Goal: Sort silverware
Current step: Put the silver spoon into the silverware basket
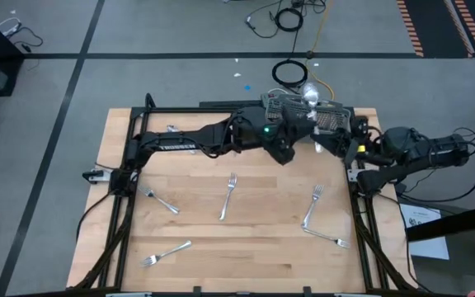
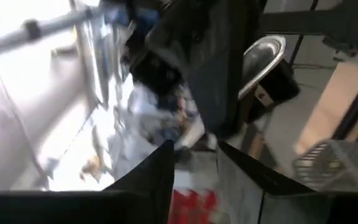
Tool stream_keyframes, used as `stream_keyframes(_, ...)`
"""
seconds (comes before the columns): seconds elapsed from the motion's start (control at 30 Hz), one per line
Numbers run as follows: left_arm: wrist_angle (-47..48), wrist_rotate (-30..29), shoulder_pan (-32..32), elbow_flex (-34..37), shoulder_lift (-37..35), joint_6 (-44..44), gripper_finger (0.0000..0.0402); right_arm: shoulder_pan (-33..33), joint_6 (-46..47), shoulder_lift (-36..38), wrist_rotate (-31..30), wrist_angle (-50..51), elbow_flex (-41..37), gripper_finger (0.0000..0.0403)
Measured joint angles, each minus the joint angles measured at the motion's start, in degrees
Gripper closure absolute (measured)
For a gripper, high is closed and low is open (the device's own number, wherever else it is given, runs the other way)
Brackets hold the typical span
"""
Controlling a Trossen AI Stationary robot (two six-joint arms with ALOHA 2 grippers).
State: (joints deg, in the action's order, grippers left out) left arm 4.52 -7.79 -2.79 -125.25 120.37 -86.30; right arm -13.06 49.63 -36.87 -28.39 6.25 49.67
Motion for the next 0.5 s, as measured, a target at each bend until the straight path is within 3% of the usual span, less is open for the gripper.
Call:
stream_keyframes(0.13, 4.9, -2.1, -0.4, 0.3, -2.0, 10.3, 0.0275, -0.1, -1.2, 3.4, -3.0, 4.1, 0.2, 0.0402)
stream_keyframes(0.27, 8.4, 4.5, -1.5, 0.1, -5.8, 21.1, 0.0275, 0.0, -3.6, 6.0, -7.7, 8.2, 0.2, 0.0403)
stream_keyframes(0.33, 9.5, 13.9, -3.4, 0.1, -7.3, 38.4, 0.0275, 0.0, -7.6, 6.6, -8.4, 8.5, 0.2, 0.0403)
stream_keyframes(0.4, 8.3, 30.6, -7.1, 0.0, -7.2, 60.8, 0.0275, 0.0, -11.0, 6.2, -8.8, 8.1, 0.2, 0.0403)
stream_keyframes(0.43, 6.4, 38.3, -9.0, 0.1, -6.5, 72.1, 0.0275, 0.0, -12.1, 5.7, -8.9, 7.9, 0.2, 0.0403)
stream_keyframes(0.5, -0.9, 48.1, -11.5, 0.1, -3.7, 90.2, 0.0275, 0.0, -13.7, 4.0, -8.8, 7.7, 0.2, 0.0403)
